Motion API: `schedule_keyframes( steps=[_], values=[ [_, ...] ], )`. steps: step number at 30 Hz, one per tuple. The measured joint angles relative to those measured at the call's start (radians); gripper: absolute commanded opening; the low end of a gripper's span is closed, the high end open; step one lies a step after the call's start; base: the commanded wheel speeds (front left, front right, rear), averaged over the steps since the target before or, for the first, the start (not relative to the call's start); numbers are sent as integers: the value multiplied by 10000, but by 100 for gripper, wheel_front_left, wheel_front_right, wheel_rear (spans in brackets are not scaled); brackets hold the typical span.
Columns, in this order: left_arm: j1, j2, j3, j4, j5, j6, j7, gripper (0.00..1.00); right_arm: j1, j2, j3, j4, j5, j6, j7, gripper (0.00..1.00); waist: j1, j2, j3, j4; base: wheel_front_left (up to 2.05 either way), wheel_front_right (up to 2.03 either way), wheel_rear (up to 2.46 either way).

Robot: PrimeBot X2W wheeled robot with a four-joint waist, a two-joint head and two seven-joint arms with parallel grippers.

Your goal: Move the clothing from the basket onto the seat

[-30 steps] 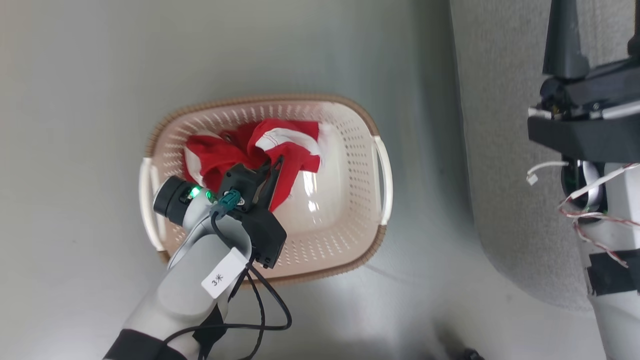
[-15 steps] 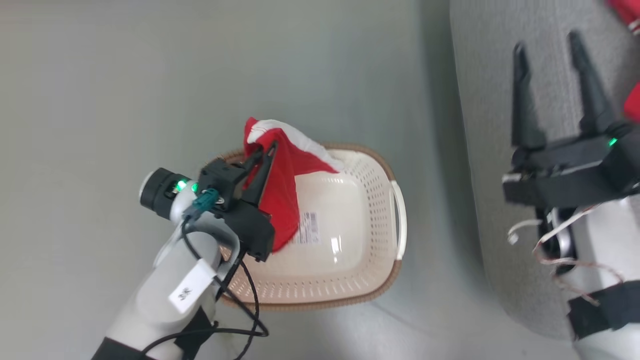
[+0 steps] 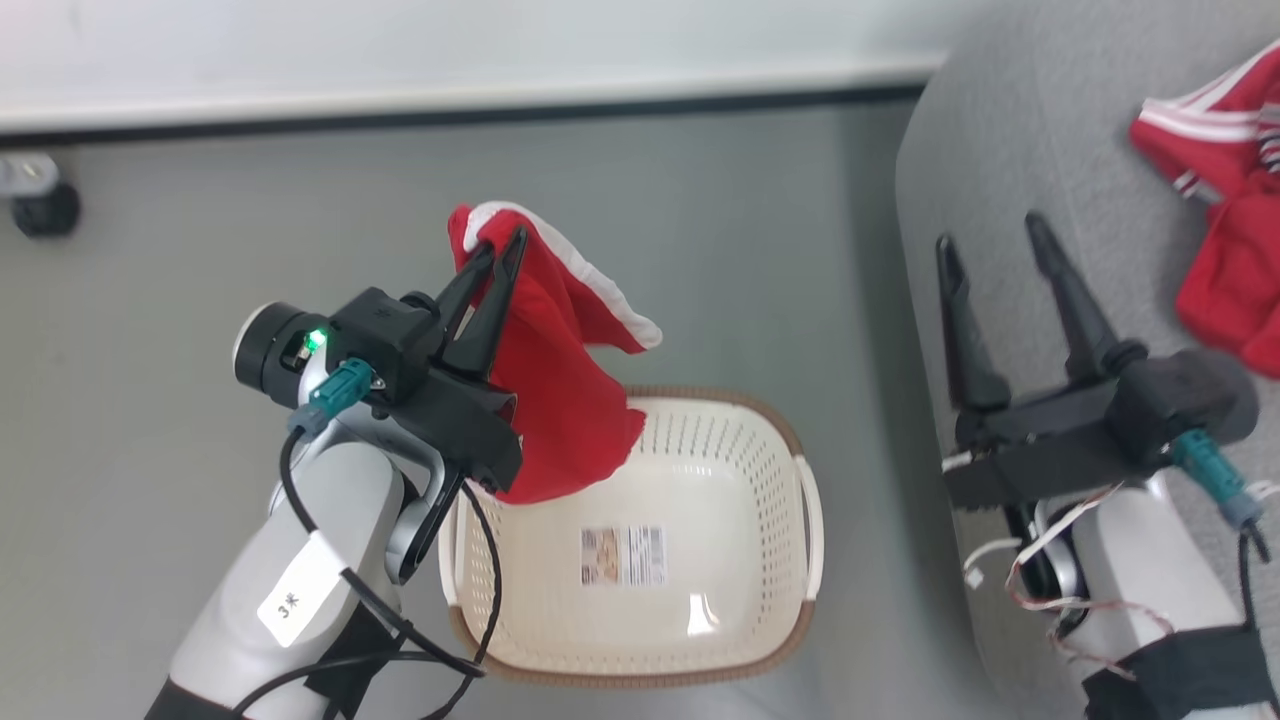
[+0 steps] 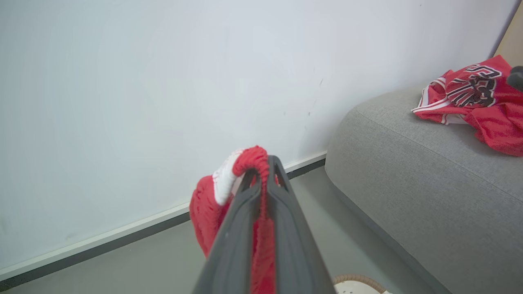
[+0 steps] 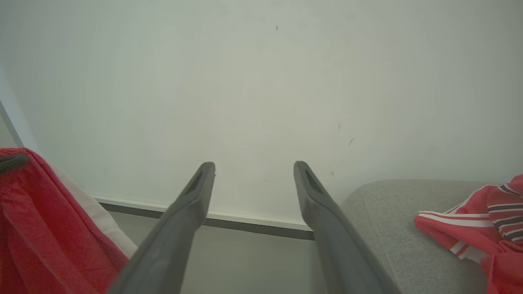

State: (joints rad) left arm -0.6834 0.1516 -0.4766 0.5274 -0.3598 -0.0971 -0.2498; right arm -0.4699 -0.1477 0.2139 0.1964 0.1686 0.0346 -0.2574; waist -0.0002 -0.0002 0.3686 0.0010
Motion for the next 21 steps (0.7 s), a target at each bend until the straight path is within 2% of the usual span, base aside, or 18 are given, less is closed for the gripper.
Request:
schedule_keyframes(
  steps=[16,21],
  values=[
    [128,157,56,-654,-198,-86,4,0,994,286,648,1003,31,345,6,100,1,0,-2264,220,0,0,0],
    [217,38,-75,-570,-343,-100,211,0,1226,407,1294,1484,29,552,6,100,1,0,-3108,211,0,0,0]
  ],
)
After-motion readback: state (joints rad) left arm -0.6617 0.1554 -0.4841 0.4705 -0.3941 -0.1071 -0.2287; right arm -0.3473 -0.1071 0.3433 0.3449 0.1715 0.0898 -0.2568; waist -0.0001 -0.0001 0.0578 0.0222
